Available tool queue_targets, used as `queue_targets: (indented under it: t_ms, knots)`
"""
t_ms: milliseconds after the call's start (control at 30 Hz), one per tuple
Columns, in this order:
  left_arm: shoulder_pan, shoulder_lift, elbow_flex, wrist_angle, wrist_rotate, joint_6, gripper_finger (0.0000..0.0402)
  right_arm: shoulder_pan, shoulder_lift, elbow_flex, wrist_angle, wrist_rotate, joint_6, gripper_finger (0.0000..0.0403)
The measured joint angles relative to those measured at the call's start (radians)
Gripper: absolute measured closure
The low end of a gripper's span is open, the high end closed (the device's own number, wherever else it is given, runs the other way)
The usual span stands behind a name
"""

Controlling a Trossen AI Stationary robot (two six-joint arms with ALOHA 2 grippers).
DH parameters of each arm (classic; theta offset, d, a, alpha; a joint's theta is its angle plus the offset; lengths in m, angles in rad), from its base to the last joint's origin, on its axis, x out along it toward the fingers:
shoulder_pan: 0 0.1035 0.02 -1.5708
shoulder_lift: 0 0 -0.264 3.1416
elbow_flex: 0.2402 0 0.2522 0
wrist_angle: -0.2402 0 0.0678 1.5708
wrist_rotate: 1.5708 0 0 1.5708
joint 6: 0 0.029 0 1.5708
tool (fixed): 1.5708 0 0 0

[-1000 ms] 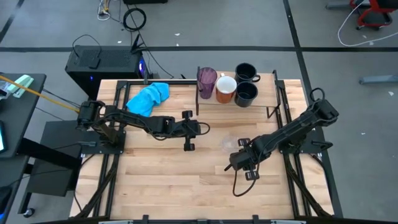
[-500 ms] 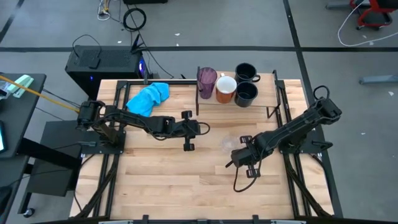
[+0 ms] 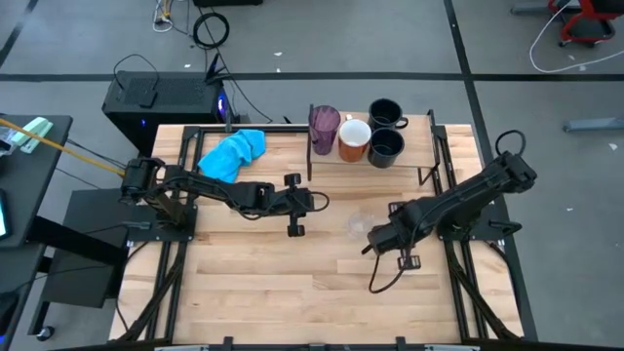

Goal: Stack small to large cups/mugs on shelf
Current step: Put the transparent mug on the shelf

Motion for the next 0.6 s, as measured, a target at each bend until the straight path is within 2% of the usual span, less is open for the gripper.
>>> queue_targets:
  t_ms: [300, 600]
  knots:
    - [0.0, 0.0, 0.0, -0.002, 0.0, -0.003, 0.0392, -0.112, -0.178, 0.038, -0.072, 0.022, 0.011, 0.0402]
    - [0.0, 0.0, 0.0, -0.005, 0.0, -0.002, 0.0379, -0.272, -0.344, 0.038, -0.139, 0.041, -0.019, 0.0402]
